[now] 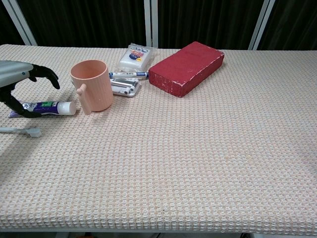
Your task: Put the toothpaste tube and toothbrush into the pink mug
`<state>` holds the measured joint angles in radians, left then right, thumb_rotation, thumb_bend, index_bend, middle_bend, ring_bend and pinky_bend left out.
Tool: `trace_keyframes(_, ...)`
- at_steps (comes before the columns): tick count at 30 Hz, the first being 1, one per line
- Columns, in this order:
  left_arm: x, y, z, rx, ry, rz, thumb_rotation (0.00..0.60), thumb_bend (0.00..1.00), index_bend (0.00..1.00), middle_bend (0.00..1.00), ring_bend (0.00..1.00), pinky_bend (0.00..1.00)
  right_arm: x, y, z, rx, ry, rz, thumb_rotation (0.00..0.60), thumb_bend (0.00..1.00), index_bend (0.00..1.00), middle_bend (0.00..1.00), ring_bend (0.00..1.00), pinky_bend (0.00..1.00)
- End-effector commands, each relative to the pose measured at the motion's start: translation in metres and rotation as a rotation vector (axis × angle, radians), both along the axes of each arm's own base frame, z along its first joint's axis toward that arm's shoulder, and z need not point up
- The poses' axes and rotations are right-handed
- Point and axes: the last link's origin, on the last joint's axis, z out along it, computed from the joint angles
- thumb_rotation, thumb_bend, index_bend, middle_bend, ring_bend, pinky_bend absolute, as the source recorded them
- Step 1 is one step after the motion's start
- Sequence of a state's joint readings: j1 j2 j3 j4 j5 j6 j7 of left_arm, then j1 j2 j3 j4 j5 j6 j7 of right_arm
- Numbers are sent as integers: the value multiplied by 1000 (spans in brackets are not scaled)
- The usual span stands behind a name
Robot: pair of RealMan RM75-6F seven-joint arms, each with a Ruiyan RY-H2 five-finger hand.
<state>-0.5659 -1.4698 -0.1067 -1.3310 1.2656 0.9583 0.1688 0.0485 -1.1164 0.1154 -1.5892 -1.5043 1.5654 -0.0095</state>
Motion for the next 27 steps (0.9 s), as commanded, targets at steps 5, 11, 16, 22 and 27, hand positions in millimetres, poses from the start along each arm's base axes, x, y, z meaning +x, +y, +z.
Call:
trace_keyframes(5,-1,-1,-4,-1,-7,14,600,164,292,150,92,214,-5,3,2,1,2,-10,600,335,0,0,0,0)
trace_keyframes(11,-4,0,-12,-8,-9,26,600,185,329,150,92,214,-10,5,2,0,-1,-16,600,335,0,0,0,0)
trace_keyframes(16,-3,4,-17,-9,-3,23,600,191,360,150,92,215,-9,4,3,-4,0,-12,600,335,0,0,0,0)
trace_keyframes(22,-8,6,-19,-5,25,30,600,225,444,156,93,219,-9,4,1,-1,1,-17,600,335,0,0,0,0)
trace_keyframes(27,-12,6,-19,-5,28,42,600,255,465,161,92,233,-10,5,1,-1,-3,-18,600,336,0,0,0,0)
